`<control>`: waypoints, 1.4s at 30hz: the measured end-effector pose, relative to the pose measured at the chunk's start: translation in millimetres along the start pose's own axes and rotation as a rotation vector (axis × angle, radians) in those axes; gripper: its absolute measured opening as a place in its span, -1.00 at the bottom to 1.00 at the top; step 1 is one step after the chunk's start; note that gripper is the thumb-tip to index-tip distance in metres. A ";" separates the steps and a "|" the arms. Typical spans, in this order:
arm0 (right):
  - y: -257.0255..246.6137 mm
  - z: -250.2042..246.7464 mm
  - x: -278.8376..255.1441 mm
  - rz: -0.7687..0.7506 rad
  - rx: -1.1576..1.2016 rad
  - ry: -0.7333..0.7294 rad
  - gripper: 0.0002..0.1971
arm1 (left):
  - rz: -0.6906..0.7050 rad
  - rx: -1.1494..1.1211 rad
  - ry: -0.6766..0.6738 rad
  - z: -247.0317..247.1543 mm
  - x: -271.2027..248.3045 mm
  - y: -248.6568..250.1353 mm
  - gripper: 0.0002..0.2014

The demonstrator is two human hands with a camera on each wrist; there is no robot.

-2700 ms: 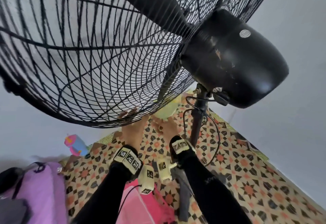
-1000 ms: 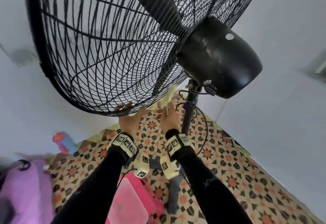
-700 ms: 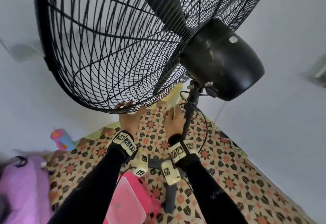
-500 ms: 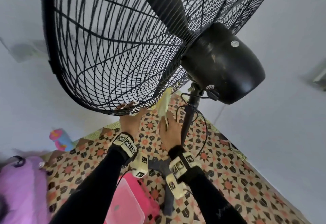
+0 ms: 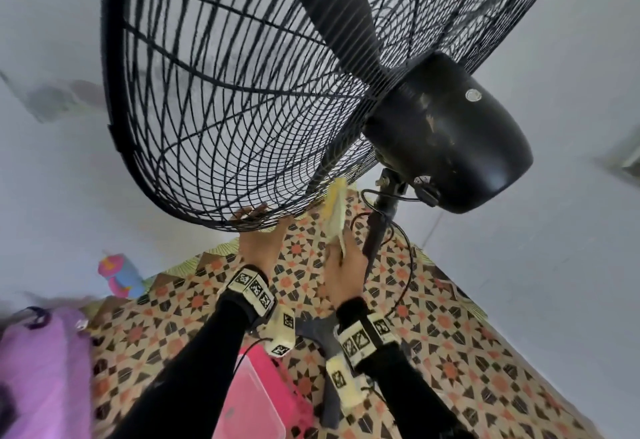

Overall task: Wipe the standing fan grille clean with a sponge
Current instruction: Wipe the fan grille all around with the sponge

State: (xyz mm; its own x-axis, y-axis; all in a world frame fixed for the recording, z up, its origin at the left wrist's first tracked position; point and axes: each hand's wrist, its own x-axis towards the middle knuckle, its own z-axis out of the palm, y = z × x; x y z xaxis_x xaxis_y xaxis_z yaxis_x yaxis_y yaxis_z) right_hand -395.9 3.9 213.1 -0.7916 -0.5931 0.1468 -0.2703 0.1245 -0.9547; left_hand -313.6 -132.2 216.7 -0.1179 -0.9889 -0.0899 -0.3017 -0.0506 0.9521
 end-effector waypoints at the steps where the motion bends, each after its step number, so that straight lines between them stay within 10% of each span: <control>1: -6.0 1.4 16.7 0.054 0.022 0.052 -0.67 | -0.009 0.003 0.001 0.1 -0.5 1.0 -0.29; 4: -30.6 6.8 53.2 0.151 0.080 0.090 -0.56 | -0.028 -0.002 0.000 -1.6 -1.7 1.6 -0.23; 9: -20.4 -2.4 -1.9 -0.134 -0.065 -0.025 -0.72 | -0.100 0.030 -0.036 -1.0 2.2 0.8 -0.36; 11: -20.2 -7.3 -1.6 -0.101 -0.090 0.029 -0.68 | -0.150 0.069 -0.053 -1.0 -0.5 4.0 -0.61; 17: -70.8 -5.5 41.1 0.013 -0.124 0.156 -0.54 | -0.159 0.021 -0.041 -6.0 -8.2 12.6 -0.52; 21: -43.2 -0.2 -3.0 -0.144 -0.003 0.058 -0.69 | -0.136 -0.025 -0.069 -3.2 -12.3 11.0 0.15; 26: -61.5 -7.7 48.5 0.046 -0.096 0.223 -0.50 | -0.061 -0.052 -0.075 -11.7 -22.4 27.1 -0.34; 37: -45.3 -10.5 37.5 -0.091 -0.008 0.278 -0.68 | -0.170 -0.183 -0.198 -20.6 -46.5 57.3 -0.25; 42: -43.9 6.0 39.7 -0.055 0.024 0.176 -0.42 | -0.155 -0.207 -0.160 -29.1 -56.5 71.8 -0.25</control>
State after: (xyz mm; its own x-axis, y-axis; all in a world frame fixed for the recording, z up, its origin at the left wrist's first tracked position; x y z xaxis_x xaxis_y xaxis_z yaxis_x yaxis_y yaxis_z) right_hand -412.2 -29.8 259.2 -0.8606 -0.4494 0.2397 -0.3040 0.0756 -0.9497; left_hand -301.1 -84.0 298.6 -0.2381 -0.9336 -0.2679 -0.1309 -0.2424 0.9613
